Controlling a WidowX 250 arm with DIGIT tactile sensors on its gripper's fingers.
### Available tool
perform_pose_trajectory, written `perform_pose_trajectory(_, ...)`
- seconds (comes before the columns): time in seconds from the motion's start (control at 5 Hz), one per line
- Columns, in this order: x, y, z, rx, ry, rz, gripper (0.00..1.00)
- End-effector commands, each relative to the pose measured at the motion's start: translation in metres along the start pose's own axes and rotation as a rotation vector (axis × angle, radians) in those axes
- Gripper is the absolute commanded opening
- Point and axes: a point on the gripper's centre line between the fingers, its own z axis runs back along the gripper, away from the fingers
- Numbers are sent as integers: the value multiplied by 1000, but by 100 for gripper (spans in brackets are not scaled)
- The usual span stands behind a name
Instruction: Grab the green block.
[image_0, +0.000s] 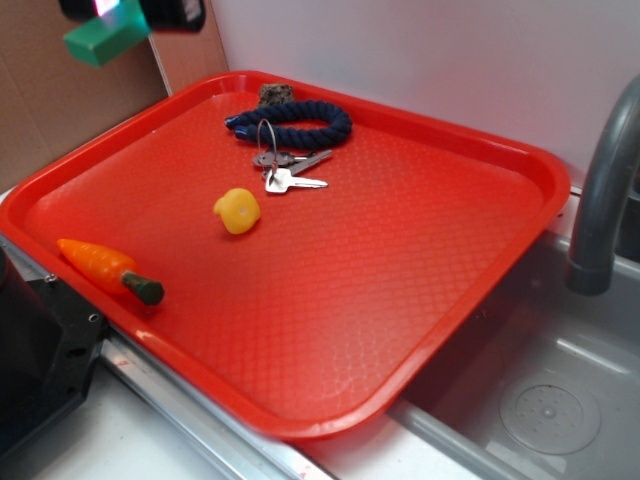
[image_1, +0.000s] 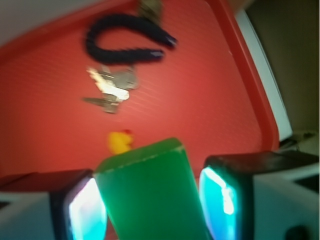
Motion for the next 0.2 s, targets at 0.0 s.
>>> perform_pose_trajectory(0.0, 3, -29, 30, -40, -40, -80, 0)
